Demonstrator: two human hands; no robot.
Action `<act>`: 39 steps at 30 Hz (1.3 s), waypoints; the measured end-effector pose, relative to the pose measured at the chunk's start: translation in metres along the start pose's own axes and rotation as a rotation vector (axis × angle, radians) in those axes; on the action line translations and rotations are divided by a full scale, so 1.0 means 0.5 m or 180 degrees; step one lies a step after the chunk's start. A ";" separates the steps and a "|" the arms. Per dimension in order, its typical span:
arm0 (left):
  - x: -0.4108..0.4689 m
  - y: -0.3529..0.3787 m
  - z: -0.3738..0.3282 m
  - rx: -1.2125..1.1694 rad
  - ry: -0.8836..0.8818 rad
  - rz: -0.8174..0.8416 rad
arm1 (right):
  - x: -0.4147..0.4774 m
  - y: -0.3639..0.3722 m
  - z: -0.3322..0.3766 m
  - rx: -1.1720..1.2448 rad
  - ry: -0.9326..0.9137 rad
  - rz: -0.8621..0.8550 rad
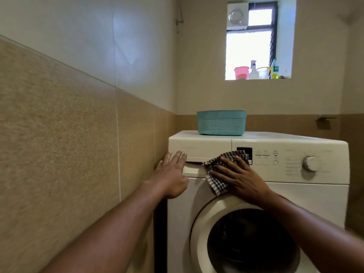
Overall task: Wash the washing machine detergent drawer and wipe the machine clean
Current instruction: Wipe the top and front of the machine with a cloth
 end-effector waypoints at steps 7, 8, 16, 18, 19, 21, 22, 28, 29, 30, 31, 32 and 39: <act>0.017 0.025 -0.004 0.0030 0.0125 0.0014 | -0.002 -0.001 0.039 0.0730 0.1931 -0.0155; 0.019 0.029 -0.001 0.0029 0.0113 -0.0013 | 0.020 -0.007 0.046 0.0707 0.1883 -0.0149; 0.028 0.043 0.039 0.0044 -0.0330 -0.0693 | 0.232 -0.053 0.179 0.1076 0.1670 -0.0111; 0.030 0.048 0.057 -0.0032 -0.0504 -0.0817 | 0.256 -0.055 0.223 0.0942 0.1160 -0.0038; 0.029 0.051 0.064 -0.0126 -0.0585 -0.0815 | 0.258 -0.049 0.242 0.0800 0.0839 0.0017; 0.024 0.057 0.068 -0.0361 -0.0711 -0.0675 | 0.244 -0.028 0.262 0.0609 0.0274 0.0051; 0.021 0.061 0.068 -0.0472 -0.0742 -0.0564 | 0.232 -0.018 0.264 0.0589 0.0054 -0.0001; 0.015 0.091 0.038 -0.0392 -0.0175 -0.0027 | 0.142 0.020 0.181 0.0539 -0.0897 -0.0072; 0.013 0.094 0.031 -0.0356 -0.0086 -0.0049 | 0.127 0.019 0.157 0.0550 -0.0985 -0.0001; 0.009 0.096 0.024 -0.0334 -0.0034 -0.0093 | 0.114 0.016 0.131 0.0565 -0.1058 0.0072; 0.005 0.098 0.018 -0.0331 -0.0019 -0.0137 | 0.100 0.010 0.106 0.0588 -0.1120 0.0150; 0.004 0.101 0.011 -0.0337 -0.0027 -0.0164 | 0.085 0.002 0.080 0.0584 -0.1191 0.0216; 0.038 0.089 -0.092 -0.0281 0.0373 -0.0409 | -0.040 -0.026 -0.108 0.0274 -0.1301 0.0459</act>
Point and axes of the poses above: each hand's wrist, its own x-axis towards the middle knuckle, its own y-axis out of the palm, z = x × y, the point moved 2 cm from there along x, towards the middle knuckle, and after that the axes turned 11 degrees about y, right-handed, at the moved point
